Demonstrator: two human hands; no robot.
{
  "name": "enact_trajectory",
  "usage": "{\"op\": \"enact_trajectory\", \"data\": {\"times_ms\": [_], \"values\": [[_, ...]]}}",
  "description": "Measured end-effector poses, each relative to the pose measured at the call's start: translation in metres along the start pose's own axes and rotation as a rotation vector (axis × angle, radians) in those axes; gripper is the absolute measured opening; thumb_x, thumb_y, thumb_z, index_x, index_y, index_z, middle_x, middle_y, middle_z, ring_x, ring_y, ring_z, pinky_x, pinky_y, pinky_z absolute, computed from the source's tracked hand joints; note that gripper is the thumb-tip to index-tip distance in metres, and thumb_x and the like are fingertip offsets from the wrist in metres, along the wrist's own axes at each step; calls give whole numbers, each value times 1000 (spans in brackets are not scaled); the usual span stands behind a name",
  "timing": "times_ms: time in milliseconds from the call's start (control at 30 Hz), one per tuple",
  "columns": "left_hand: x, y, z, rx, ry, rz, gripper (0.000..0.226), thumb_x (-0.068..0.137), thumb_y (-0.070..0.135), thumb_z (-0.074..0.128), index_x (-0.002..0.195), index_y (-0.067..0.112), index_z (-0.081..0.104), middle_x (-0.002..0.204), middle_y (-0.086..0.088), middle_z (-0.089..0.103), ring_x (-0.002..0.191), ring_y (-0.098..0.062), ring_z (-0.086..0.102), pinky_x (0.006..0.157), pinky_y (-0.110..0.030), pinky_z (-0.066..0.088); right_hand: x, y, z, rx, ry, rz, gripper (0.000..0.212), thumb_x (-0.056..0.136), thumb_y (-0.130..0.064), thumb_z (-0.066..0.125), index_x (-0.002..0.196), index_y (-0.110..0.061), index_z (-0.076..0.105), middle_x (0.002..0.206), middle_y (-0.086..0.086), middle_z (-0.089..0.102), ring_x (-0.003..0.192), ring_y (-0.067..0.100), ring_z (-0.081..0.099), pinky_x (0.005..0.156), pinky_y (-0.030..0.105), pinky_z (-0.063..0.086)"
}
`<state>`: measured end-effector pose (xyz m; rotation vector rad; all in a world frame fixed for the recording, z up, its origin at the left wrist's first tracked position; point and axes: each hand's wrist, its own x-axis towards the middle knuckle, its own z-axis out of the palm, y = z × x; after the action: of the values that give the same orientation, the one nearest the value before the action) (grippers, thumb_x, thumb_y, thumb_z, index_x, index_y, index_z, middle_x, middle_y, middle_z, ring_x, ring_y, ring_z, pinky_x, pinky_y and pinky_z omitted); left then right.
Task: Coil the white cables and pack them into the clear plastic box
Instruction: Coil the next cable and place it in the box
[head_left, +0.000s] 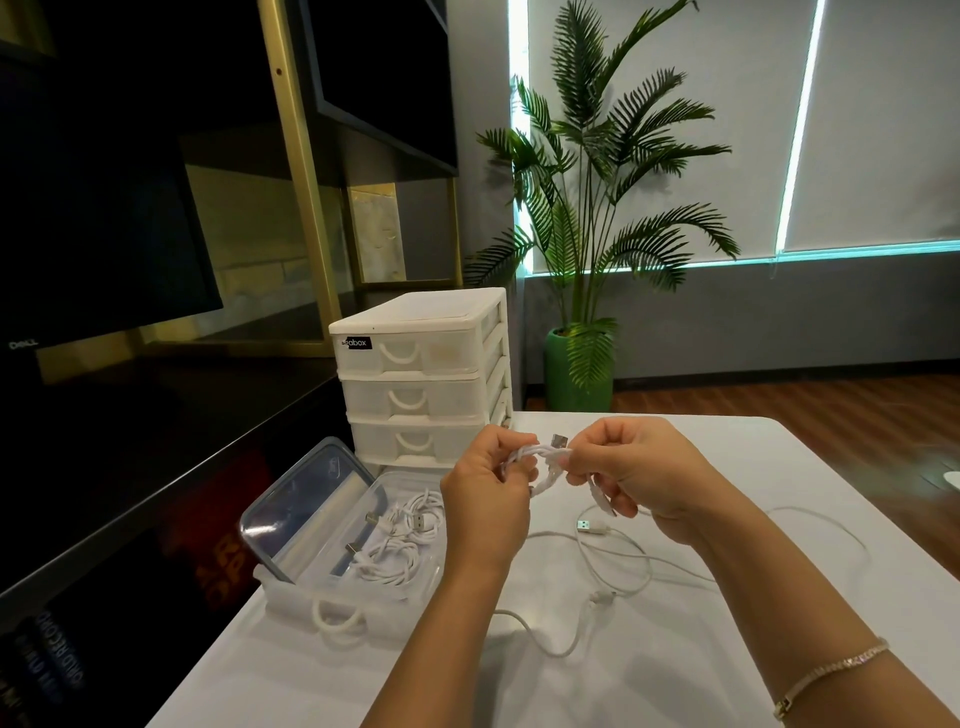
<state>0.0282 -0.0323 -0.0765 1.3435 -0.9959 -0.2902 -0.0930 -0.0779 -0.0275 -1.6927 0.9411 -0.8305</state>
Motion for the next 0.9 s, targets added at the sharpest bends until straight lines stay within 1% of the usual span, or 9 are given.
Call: {"op": "enact_trajectory", "data": {"times_ms": [100,200,333,467,600,667,700,800,900], "values": [[0,0,-1,39,-9,-31,6,86,14,64,86,20,64,89,0,68,81,-18,63,66,-27,56,1,0,-3,-57,22,-25,9,76,-10,74,68,-8,70,58,6,63,45,12,47,40,20,42],[-1,3,-1,64,-95,-75,9,83,19,68,80,24,61,89,2,68,82,-18,64,67,-36,60,3,0,-4,-149,67,-58,8,76,-10,74,70,-14,71,64,3,65,55,13,55,47,20,47],[-4,11,0,90,-165,-106,15,81,21,71,82,28,57,94,0,66,82,-21,65,63,-31,60,5,0,-4,-187,115,-105,5,79,-10,71,79,-15,72,74,-2,69,69,14,65,59,21,53],[-7,16,-2,87,-160,-40,25,80,15,71,87,34,57,95,13,62,87,-20,64,69,-36,60,6,0,-3,-133,114,-47,10,80,-6,68,84,-13,74,77,0,70,74,16,68,71,27,56],[-9,18,-1,58,-174,7,38,79,8,70,94,41,60,111,8,63,95,-26,63,81,-41,57,4,-4,0,-94,95,17,13,83,-9,63,75,-13,73,75,5,70,73,16,67,60,19,51],[-10,18,0,45,-181,63,41,79,3,68,95,40,64,111,8,62,96,-24,62,84,-36,57,4,-5,1,-90,93,40,18,84,-10,59,72,-7,72,78,13,70,74,19,66,61,20,51],[-10,18,0,45,-182,87,39,79,1,67,98,35,67,110,8,62,98,-20,61,85,-32,56,4,-6,1,-78,87,60,19,84,-7,56,74,-4,71,81,15,70,75,21,66,62,22,52],[-10,17,0,61,-159,143,29,78,1,68,97,22,73,107,9,60,102,-10,57,81,-12,51,1,-11,1,-12,34,121,19,85,-1,48,78,-1,67,83,16,68,76,21,67,68,26,55],[-10,17,-1,69,-116,188,21,77,1,68,86,19,74,98,11,61,95,-6,58,75,-4,46,-4,-13,1,63,-39,106,31,86,0,44,69,-10,68,66,4,70,61,16,68,54,20,54]]}}
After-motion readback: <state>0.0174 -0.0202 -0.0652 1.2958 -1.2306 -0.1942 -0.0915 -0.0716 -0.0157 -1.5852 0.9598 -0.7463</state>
